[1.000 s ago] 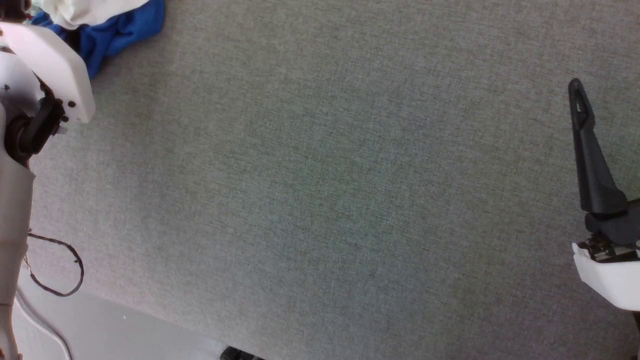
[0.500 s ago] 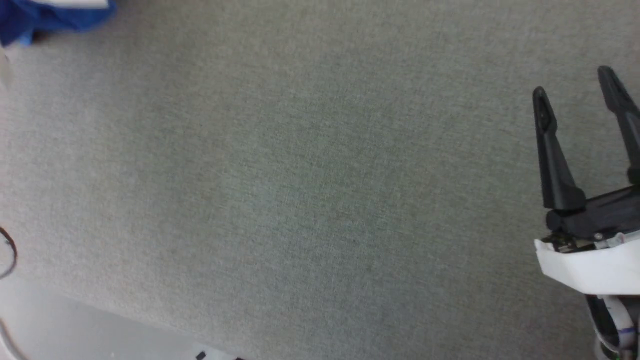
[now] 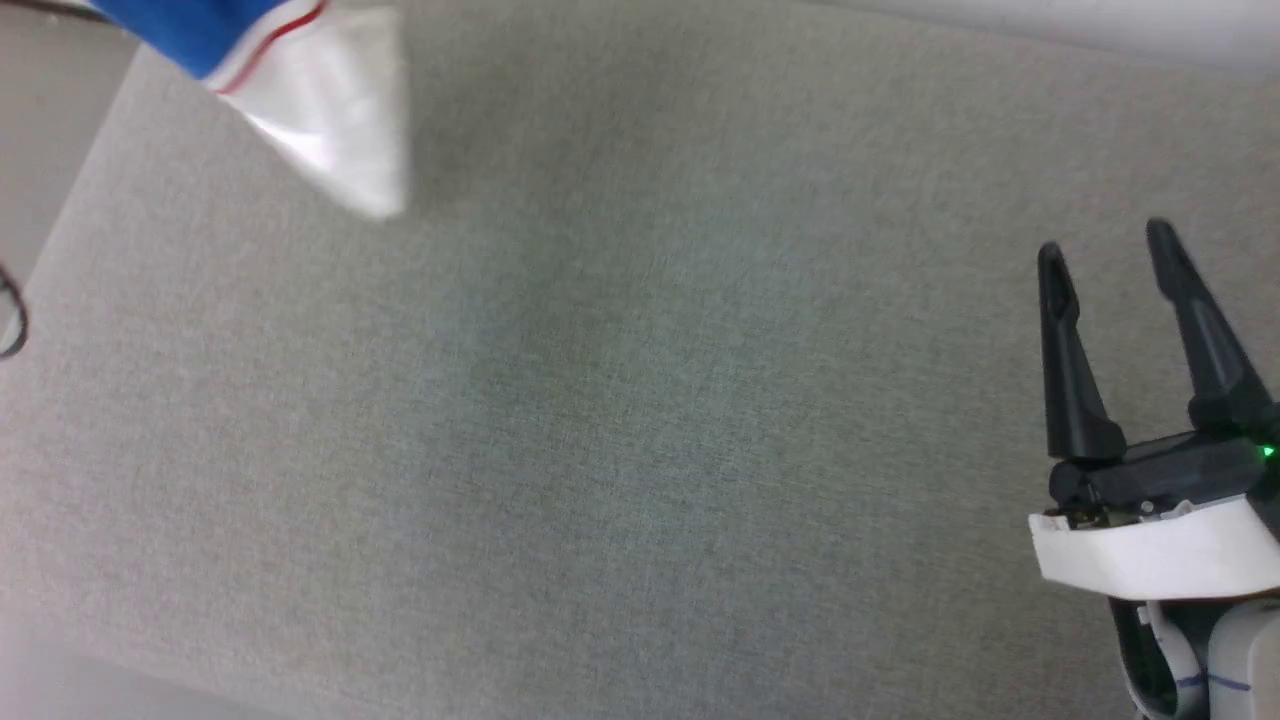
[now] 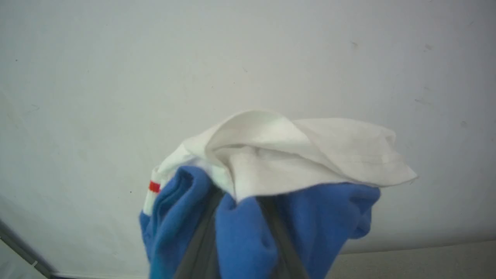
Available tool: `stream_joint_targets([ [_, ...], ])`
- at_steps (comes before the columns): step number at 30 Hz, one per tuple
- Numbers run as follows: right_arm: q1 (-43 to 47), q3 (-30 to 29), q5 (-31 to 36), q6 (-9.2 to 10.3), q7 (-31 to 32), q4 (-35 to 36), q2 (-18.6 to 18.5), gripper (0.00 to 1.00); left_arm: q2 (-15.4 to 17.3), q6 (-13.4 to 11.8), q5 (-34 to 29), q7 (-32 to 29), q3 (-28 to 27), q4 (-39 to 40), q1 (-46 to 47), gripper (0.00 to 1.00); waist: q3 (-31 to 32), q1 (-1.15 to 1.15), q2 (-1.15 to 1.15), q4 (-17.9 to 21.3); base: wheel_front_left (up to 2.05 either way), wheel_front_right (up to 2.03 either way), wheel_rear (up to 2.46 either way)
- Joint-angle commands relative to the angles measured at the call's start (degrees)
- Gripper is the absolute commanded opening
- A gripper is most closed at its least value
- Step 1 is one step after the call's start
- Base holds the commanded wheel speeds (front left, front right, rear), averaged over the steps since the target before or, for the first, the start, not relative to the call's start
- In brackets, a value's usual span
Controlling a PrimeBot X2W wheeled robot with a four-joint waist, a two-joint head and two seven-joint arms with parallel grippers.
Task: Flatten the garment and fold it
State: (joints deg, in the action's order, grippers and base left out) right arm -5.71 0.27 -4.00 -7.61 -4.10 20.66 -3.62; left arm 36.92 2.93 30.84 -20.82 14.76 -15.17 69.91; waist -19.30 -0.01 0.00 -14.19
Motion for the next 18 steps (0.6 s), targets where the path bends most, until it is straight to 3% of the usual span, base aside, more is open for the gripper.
stream_joint_targets([
  [1, 0.7, -0.1, -0.5, 0.12, -0.6, -0.5, 0.2, 1.0, -1.1, -0.3, 0.5, -0.3, 0.2, 0.8, 1.6, 0.0, 4.7, 0.01, 0.0, 2.3, 0.0, 0.0, 0.0],
  [10, 3.8, -3.0, -2.8, 0.12, -2.9, -2.7, 0.7, 1.0, -11.1, -2.1, 3.5, -4.6, 4.2, 5.4, 7.8, 0.0, 9.9, 0.01, 0.0, 6.1, 0.0, 0.0, 0.0],
  [18, 4.2, -7.5, -3.8, 0.12, -3.4, -1.8, 0.7, 1.0, -21.1, -4.7, 7.6, -6.4, 7.7, 6.4, 6.3, 0.0, 11.4, 0.01, 0.0, 10.4, 0.0, 0.0, 0.0],
])
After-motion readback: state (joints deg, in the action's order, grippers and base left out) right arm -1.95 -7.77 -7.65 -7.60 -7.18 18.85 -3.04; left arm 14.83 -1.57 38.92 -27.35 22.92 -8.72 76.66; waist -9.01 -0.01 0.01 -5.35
